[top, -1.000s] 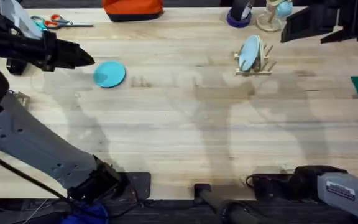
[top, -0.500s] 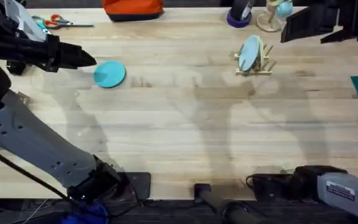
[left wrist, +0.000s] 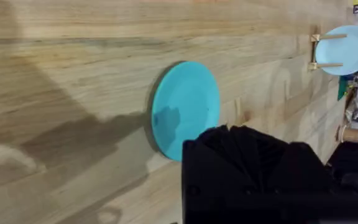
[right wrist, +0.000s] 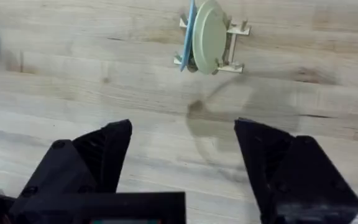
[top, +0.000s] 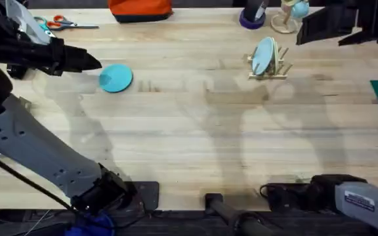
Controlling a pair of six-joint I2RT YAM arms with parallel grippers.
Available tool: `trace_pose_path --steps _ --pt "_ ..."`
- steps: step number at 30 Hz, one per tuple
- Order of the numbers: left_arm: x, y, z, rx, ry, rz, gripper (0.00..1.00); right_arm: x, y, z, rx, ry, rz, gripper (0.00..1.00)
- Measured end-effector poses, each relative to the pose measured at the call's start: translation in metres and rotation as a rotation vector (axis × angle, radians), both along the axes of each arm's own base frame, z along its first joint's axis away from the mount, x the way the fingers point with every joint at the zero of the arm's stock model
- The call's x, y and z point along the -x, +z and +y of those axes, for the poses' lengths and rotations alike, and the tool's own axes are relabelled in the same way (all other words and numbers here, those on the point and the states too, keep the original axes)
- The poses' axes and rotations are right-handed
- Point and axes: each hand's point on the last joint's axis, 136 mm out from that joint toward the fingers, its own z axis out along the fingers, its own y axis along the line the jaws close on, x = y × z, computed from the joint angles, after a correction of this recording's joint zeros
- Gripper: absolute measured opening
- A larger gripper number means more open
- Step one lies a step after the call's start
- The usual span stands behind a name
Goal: Pick up the plates from the table one by one and place each into a slot on the dish rack.
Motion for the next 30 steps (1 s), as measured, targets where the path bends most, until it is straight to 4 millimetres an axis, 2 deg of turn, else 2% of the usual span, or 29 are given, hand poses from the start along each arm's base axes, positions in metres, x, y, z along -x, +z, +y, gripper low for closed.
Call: trace_pose_path --steps 10,18,30 --pt "-0.001 -0.02 0.0 0.027 0.0 0.034 0.039 0.0 0.0 0.0 0.0 0.0 0.0 0.993" --pt "0.004 -0.059 -0.004 0.107 0.004 0.124 0.039 0.0 0.0 0.0 0.0 0.0 0.0 0.993" --pt "0.001 -0.062 -0.006 0.15 0.021 0.128 0.04 0.0 0.0 0.0 0.0 0.0 0.0 0.994"
